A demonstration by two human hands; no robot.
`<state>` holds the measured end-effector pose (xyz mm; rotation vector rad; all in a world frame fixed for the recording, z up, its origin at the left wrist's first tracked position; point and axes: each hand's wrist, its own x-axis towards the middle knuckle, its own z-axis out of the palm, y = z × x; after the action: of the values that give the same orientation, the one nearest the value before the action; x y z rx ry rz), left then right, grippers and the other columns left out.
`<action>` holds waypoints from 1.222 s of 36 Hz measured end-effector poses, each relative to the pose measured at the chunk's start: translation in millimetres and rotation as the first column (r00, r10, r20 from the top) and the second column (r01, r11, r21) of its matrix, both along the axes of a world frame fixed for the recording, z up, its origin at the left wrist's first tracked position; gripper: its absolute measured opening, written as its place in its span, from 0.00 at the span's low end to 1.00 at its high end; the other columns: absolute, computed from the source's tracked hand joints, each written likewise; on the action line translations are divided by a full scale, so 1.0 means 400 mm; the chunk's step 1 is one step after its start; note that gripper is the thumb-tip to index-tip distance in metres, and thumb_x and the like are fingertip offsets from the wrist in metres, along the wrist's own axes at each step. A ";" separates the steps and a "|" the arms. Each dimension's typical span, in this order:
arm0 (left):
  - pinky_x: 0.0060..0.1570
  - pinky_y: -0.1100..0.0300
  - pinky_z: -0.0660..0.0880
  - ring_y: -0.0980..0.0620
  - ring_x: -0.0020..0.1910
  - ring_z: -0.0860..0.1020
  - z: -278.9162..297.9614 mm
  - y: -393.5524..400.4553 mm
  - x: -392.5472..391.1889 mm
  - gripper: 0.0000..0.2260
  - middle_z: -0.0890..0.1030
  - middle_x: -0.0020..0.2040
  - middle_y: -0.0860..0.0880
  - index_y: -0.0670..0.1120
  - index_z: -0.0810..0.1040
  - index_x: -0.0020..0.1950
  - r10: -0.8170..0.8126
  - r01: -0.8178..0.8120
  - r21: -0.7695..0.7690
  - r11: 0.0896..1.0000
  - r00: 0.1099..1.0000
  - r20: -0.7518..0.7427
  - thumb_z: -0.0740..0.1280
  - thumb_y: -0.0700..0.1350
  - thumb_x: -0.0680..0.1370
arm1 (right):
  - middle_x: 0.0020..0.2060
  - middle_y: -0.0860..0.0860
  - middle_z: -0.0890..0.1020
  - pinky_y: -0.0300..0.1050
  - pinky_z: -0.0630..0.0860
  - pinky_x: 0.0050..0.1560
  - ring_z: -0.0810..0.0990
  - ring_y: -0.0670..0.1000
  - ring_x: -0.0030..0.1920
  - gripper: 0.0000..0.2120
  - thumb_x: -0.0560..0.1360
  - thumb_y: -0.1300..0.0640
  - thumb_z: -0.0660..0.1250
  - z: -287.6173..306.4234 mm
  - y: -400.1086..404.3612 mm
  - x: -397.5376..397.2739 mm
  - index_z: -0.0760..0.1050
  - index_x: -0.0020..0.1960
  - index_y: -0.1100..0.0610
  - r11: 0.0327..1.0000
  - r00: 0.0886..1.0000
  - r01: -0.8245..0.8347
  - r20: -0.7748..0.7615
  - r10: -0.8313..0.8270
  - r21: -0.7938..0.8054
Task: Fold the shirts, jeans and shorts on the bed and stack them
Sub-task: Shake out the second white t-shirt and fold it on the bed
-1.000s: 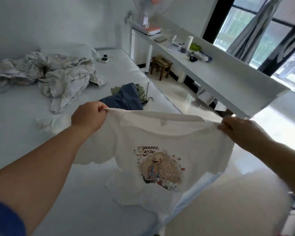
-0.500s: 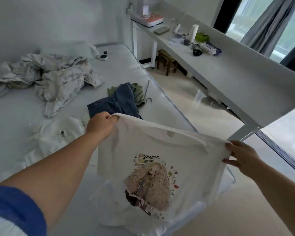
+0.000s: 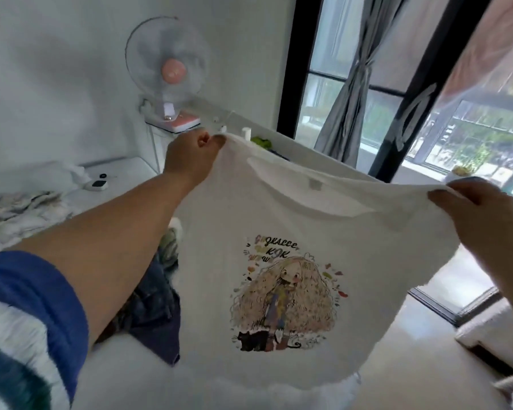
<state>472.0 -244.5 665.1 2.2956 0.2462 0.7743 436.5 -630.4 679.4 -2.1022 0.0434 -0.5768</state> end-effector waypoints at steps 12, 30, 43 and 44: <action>0.33 0.69 0.67 0.53 0.34 0.71 -0.074 0.150 -0.119 0.11 0.78 0.38 0.45 0.43 0.80 0.42 -0.125 0.113 -0.143 0.983 0.989 -0.075 0.66 0.50 0.76 | 0.31 0.47 0.79 0.32 0.67 0.25 0.73 0.45 0.29 0.07 0.67 0.56 0.74 -0.105 0.065 -0.182 0.77 0.38 0.48 0.983 0.973 -0.166 -0.175 0.151 -0.074; 0.44 0.53 0.71 0.39 0.48 0.78 -0.785 0.681 -0.945 0.09 0.81 0.50 0.38 0.41 0.79 0.49 0.136 -0.101 0.092 0.991 0.667 -0.733 0.62 0.44 0.78 | 0.21 0.45 0.67 0.42 0.61 0.30 0.63 0.42 0.24 0.16 0.69 0.62 0.72 -0.786 0.646 -0.886 0.70 0.28 0.54 0.882 0.625 -0.470 -0.713 0.319 -0.018; 0.58 0.58 0.68 0.43 0.60 0.74 -1.194 0.945 -1.396 0.13 0.77 0.61 0.42 0.45 0.81 0.58 0.164 -0.282 -0.015 0.959 0.599 -0.783 0.62 0.39 0.77 | 0.23 0.46 0.71 0.38 0.66 0.31 0.69 0.43 0.27 0.14 0.73 0.51 0.67 -1.241 0.974 -1.441 0.67 0.32 0.51 0.724 0.236 -0.689 -0.950 0.205 -0.015; 0.60 0.58 0.67 0.43 0.60 0.74 -1.211 0.957 -1.413 0.13 0.77 0.62 0.42 0.45 0.81 0.57 0.168 -0.274 -0.004 0.962 0.603 -0.780 0.61 0.38 0.76 | 0.25 0.47 0.72 0.39 0.66 0.32 0.71 0.44 0.28 0.14 0.74 0.49 0.66 -1.263 0.994 -1.472 0.68 0.34 0.53 0.694 0.196 -0.720 -0.958 0.207 0.003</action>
<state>-93.2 138.3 180.6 2.3646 0.9638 -0.2009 -152.4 -232.6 174.2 -2.4315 -0.1545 1.2233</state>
